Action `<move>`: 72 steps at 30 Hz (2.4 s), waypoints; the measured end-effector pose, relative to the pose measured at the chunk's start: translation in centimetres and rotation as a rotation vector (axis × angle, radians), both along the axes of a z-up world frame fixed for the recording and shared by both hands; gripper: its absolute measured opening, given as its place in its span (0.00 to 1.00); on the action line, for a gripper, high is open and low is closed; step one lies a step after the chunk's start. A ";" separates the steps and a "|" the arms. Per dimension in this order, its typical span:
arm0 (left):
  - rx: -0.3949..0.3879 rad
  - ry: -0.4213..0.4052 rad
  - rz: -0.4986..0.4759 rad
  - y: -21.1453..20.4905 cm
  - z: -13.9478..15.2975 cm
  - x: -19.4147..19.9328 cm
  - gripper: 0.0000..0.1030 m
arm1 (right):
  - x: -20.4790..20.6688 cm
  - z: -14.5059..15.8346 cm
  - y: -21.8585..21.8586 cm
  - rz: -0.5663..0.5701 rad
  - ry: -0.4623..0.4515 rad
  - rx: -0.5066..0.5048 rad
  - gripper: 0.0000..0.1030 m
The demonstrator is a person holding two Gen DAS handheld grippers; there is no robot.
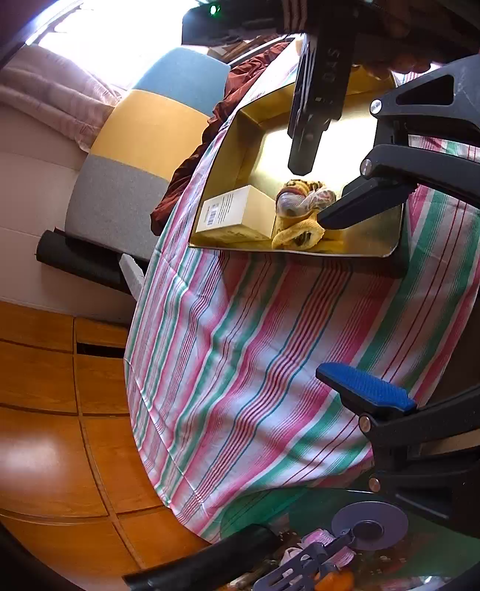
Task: Organize objects
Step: 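Carry the yellow sock into the tray beside the box and release it with the right tool, then move the left tool to the purple packet and grasp it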
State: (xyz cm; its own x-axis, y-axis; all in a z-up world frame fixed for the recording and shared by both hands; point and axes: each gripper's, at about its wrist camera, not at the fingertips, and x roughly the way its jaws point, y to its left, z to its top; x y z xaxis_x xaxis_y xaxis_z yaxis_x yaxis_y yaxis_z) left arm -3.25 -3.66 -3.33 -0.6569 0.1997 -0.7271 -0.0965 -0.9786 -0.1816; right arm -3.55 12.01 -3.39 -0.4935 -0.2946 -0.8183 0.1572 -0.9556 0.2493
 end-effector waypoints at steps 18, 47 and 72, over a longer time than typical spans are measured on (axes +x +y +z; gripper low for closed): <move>-0.053 0.063 -0.116 4.5 2.3 1.8 0.77 | 6.4 2.8 6.9 -0.165 0.115 0.098 0.77; -0.097 0.093 -0.583 21.4 3.3 5.3 0.79 | 22.0 4.1 35.3 -0.940 0.144 0.079 0.82; 0.070 -0.341 -1.125 44.9 -3.6 9.8 0.49 | 27.8 1.1 41.5 -1.150 0.244 -0.373 0.84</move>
State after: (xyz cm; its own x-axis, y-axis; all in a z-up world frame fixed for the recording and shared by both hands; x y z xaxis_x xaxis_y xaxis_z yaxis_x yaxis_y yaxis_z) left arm 6.51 41.20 -6.91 0.1407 0.5896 -0.7953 -0.8355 -0.3603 -0.4149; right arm 24.29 53.54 -2.29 -0.7477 0.2165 -0.6277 -0.6478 -0.4454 0.6180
